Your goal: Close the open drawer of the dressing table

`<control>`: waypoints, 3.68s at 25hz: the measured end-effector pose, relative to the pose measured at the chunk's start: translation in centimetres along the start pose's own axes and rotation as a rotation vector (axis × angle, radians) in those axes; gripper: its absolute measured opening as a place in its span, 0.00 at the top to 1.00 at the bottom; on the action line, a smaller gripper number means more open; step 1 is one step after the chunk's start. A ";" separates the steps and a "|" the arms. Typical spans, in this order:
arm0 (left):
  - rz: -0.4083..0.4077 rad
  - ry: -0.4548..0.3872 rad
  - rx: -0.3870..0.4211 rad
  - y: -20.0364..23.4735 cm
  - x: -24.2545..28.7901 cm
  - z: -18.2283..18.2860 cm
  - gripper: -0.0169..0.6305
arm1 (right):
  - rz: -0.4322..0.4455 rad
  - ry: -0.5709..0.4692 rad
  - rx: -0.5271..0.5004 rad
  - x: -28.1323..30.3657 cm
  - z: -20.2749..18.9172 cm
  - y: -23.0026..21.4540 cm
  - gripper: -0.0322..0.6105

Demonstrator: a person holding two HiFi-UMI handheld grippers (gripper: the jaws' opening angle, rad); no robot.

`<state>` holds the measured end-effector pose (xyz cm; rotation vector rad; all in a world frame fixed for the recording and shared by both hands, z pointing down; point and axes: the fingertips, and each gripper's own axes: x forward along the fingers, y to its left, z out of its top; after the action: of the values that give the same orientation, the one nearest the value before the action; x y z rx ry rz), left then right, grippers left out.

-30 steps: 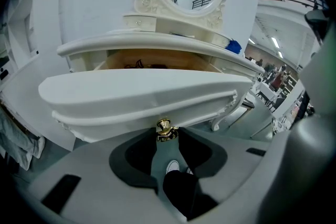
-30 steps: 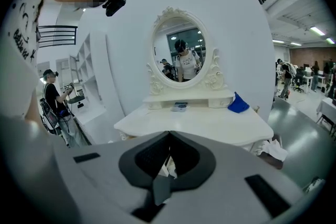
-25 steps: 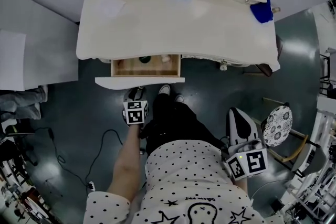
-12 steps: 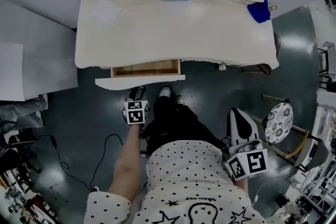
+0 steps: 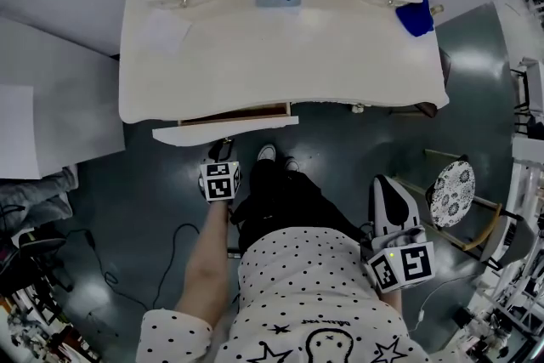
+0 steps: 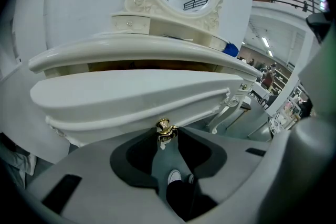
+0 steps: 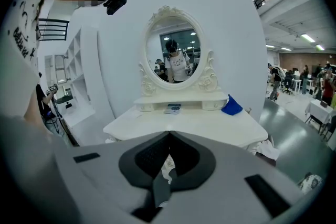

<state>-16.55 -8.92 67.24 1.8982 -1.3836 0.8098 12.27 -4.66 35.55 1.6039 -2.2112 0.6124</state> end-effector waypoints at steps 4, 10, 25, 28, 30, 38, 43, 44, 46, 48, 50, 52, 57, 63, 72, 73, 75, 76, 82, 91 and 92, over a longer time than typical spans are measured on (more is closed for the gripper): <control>-0.005 -0.002 0.005 0.3 0.4 0.7 0.77 | -0.014 0.001 0.002 0.2 0.2 0.0 0.94; -0.022 -0.007 0.019 0.5 1.1 1.2 0.77 | -0.033 -0.003 0.001 0.7 0.4 0.0 0.94; -0.040 -0.017 0.037 1.1 2.3 3.0 0.77 | -0.051 0.005 -0.009 2.0 1.1 0.2 0.94; -0.039 -0.019 0.038 1.2 2.4 3.3 0.77 | -0.056 0.008 -0.009 2.2 1.2 0.2 0.94; -0.039 -0.023 0.036 1.3 2.6 3.4 0.77 | -0.058 0.011 -0.009 2.3 1.2 0.2 0.94; -0.034 -0.029 0.030 1.5 3.1 4.1 0.77 | -0.060 0.019 -0.017 3.0 1.6 0.1 0.94; -0.033 -0.030 0.030 1.8 3.4 4.6 0.77 | -0.062 0.023 -0.023 3.5 1.9 0.0 0.94; -0.033 -0.030 0.029 1.8 3.4 4.7 0.77 | -0.064 0.024 -0.024 3.5 2.0 0.0 0.94; -0.032 -0.031 0.028 2.0 3.5 5.0 0.77 | -0.066 0.026 -0.025 3.6 2.3 0.0 0.94; -0.033 -0.031 0.029 2.1 3.7 5.3 0.77 | -0.069 0.027 -0.026 3.8 2.5 -0.1 0.94; -0.034 -0.032 0.031 2.2 4.0 5.6 0.77 | -0.072 0.026 -0.027 4.0 2.6 -0.2 0.94; -0.035 -0.030 0.033 2.3 4.2 5.9 0.77 | -0.075 0.025 -0.027 4.2 2.8 -0.2 0.94; -0.040 -0.018 0.037 2.3 4.3 5.9 0.77 | -0.080 0.020 -0.028 4.6 3.4 -0.3 0.94; -0.030 -0.023 0.043 2.4 4.5 6.1 0.77 | -0.067 0.020 -0.033 5.2 3.8 -0.1 0.94; -0.026 -0.025 0.036 2.4 4.5 6.3 0.77 | -0.046 0.023 -0.045 5.3 3.8 0.1 0.94; -0.024 -0.025 0.033 2.4 4.5 6.3 0.77 | -0.046 0.024 -0.045 5.2 3.8 0.1 0.94; -0.020 -0.025 0.028 2.5 4.5 6.2 0.77 | -0.047 0.025 -0.045 5.1 3.7 0.0 0.94; -0.017 -0.026 0.026 2.5 4.5 6.2 0.77 | -0.048 0.025 -0.044 5.0 3.7 -0.1 0.94; -0.031 -0.028 0.032 2.5 4.6 6.2 0.77 | -0.046 0.021 -0.042 4.6 3.4 -0.4 0.94; -0.050 -0.021 -0.003 2.4 4.7 6.1 0.77 | -0.028 0.017 -0.031 4.0 3.0 -0.3 0.94; -0.050 -0.016 -0.007 2.4 4.7 6.1 0.76 | -0.027 0.016 -0.030 3.9 3.0 -0.3 0.94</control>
<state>-17.01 -16.94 67.57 1.9304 -1.3406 0.7664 11.31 -9.47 35.09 1.6052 -2.1733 0.5797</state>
